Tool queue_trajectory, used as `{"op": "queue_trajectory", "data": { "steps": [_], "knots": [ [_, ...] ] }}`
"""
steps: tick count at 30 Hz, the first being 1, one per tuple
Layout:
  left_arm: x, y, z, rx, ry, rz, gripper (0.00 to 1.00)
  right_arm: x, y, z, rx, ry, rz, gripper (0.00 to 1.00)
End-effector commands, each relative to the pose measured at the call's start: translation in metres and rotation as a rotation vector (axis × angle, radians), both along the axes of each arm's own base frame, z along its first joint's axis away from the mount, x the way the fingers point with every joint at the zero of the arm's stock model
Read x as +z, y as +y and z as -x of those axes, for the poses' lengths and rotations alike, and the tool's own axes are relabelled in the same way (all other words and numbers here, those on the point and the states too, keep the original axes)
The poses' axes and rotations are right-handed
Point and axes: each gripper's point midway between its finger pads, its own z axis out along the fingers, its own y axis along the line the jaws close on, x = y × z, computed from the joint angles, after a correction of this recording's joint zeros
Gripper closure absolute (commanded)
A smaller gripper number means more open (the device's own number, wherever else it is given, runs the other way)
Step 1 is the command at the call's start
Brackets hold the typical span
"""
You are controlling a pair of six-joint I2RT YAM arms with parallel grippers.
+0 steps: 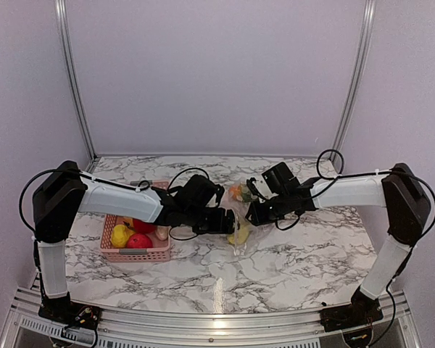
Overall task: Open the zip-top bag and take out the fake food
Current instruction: Pick up the fake fruit from the zipper food storage bag.
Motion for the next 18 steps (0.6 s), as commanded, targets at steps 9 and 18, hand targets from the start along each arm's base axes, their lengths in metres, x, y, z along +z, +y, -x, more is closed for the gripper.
{"op": "queue_trajectory", "data": {
  "steps": [9,18],
  "knots": [
    [-0.008,-0.012,-0.003,-0.042,0.005,-0.073,0.16,-0.033,0.004,0.01,0.014,0.044,0.03,0.73],
    [-0.016,-0.004,0.005,-0.052,0.005,-0.163,0.17,-0.042,-0.001,0.009,-0.007,0.04,0.05,0.67]
  ]
}}
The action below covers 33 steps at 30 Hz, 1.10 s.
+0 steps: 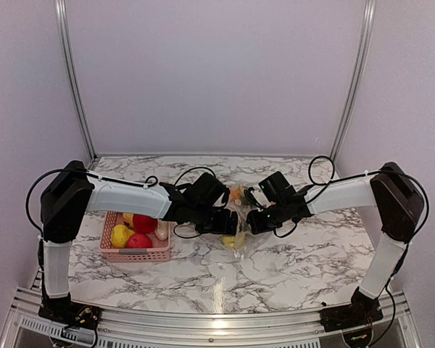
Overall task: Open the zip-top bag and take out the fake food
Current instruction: Pick up the fake fruit from the zipper food storage bag.
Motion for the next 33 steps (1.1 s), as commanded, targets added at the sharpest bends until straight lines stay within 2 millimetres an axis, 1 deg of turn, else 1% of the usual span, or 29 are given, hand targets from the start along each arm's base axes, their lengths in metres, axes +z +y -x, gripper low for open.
{"op": "queue_trajectory", "data": {
  "steps": [1,5,9,12,15,18,22,25,27,30,33],
  "knots": [
    [-0.012,0.006,0.008,-0.024,0.003,-0.083,0.17,-0.009,0.001,0.0,-0.01,-0.004,0.017,0.66],
    [-0.018,0.005,0.014,-0.039,0.009,-0.104,0.17,-0.008,0.001,-0.002,-0.019,-0.009,0.014,0.65],
    [-0.023,-0.001,0.017,-0.052,0.009,-0.114,0.17,-0.008,0.002,-0.003,-0.024,-0.011,0.01,0.64],
    [-0.026,-0.005,0.018,-0.051,0.008,-0.124,0.21,-0.007,0.002,-0.004,-0.025,-0.014,0.01,0.64],
    [-0.029,-0.006,0.018,-0.046,0.003,-0.141,0.23,-0.007,0.002,-0.004,-0.026,-0.016,0.012,0.64],
    [-0.027,-0.004,0.017,-0.039,-0.004,-0.145,0.27,-0.008,0.0,-0.005,-0.03,-0.018,0.019,0.64],
    [-0.014,-0.002,0.017,-0.032,-0.022,-0.123,0.36,-0.01,-0.002,-0.006,-0.042,-0.021,0.028,0.64],
    [0.006,0.004,0.01,0.003,-0.073,-0.097,0.37,-0.012,-0.003,-0.007,-0.053,-0.024,0.036,0.64],
    [0.014,0.009,0.009,0.015,-0.079,-0.073,0.38,-0.013,-0.004,-0.008,-0.057,-0.025,0.041,0.64],
    [0.024,0.016,0.008,0.027,-0.082,-0.046,0.39,-0.016,-0.005,-0.009,-0.064,-0.027,0.049,0.64],
    [0.028,0.021,0.007,0.039,-0.07,-0.021,0.39,-0.018,-0.006,-0.01,-0.069,-0.024,0.055,0.65]
  ]
}}
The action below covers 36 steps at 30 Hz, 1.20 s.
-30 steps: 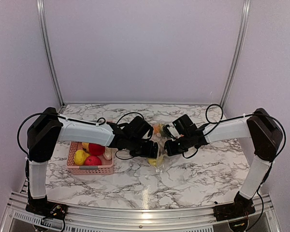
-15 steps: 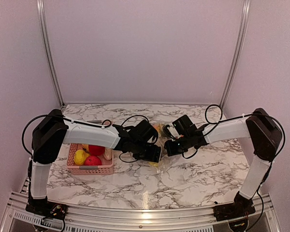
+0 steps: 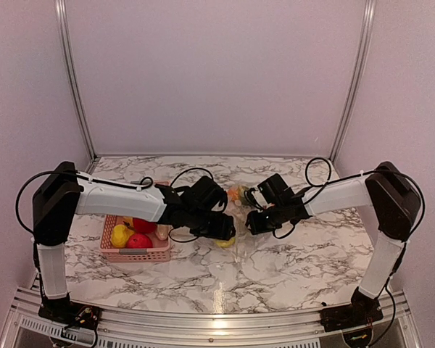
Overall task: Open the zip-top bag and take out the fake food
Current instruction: Pick up the fake fruit from the zipper food storage bag.
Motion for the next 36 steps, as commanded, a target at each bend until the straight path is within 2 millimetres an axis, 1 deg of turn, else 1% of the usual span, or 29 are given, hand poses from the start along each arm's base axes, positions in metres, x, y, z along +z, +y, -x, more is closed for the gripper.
{"op": "queue_trajectory", "data": {
  "steps": [1,5,6,9,19,23,36],
  "knots": [
    [0.029,0.004,-0.005,0.017,-0.021,0.089,0.39,-0.009,-0.001,0.0,-0.013,0.001,0.027,0.64],
    [0.029,0.014,-0.001,0.024,0.003,0.099,0.39,-0.009,-0.003,-0.002,-0.021,-0.002,0.029,0.65],
    [0.032,0.018,-0.001,0.03,0.002,0.102,0.39,-0.009,-0.003,-0.003,-0.022,-0.003,0.03,0.64],
    [0.031,0.032,0.001,0.047,0.004,0.09,0.39,-0.01,-0.005,-0.004,-0.027,-0.002,0.031,0.65],
    [0.038,0.067,0.007,0.092,-0.011,0.044,0.39,-0.009,-0.007,-0.007,-0.032,-0.004,0.031,0.65],
    [0.047,0.081,0.007,0.118,-0.036,0.032,0.39,-0.01,-0.007,-0.009,-0.029,-0.004,0.029,0.65],
    [0.066,0.119,0.008,0.174,-0.062,0.004,0.39,-0.009,-0.006,-0.01,-0.027,-0.002,0.029,0.65]
  ]
}}
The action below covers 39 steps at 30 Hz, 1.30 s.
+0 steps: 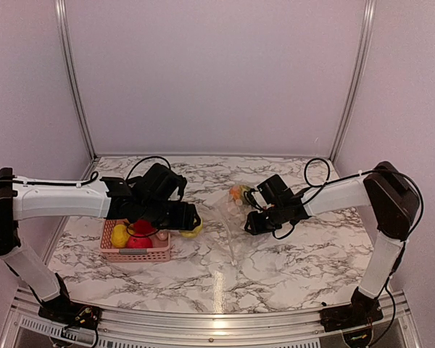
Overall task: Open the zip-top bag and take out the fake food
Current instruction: Pick up the fake fruit from the zipper food storage bag, then place the fake fruit in the bin.
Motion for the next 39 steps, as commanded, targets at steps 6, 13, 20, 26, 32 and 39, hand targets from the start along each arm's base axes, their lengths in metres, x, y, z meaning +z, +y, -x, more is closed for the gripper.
{"op": "queue_trajectory", "data": {
  "steps": [6,13,20,26,32,39],
  "knots": [
    [0.019,0.035,0.0,0.064,-0.032,-0.023,0.39,-0.003,0.0,-0.007,-0.007,-0.003,0.012,0.65],
    [0.03,0.048,-0.005,0.104,-0.05,-0.024,0.39,0.0,0.0,-0.009,-0.007,-0.009,0.011,0.65],
    [0.045,0.081,-0.035,0.259,-0.096,-0.057,0.39,0.009,0.001,-0.01,-0.007,-0.024,0.0,0.64],
    [0.04,0.096,-0.072,0.334,-0.099,-0.08,0.39,0.023,0.002,-0.012,-0.005,-0.048,-0.015,0.64],
    [0.023,0.101,-0.102,0.359,-0.083,-0.111,0.39,0.041,0.003,-0.015,-0.009,-0.079,-0.034,0.63],
    [0.006,0.107,-0.118,0.363,-0.064,-0.126,0.34,0.056,0.002,-0.016,-0.014,-0.105,-0.044,0.63]
  ]
}}
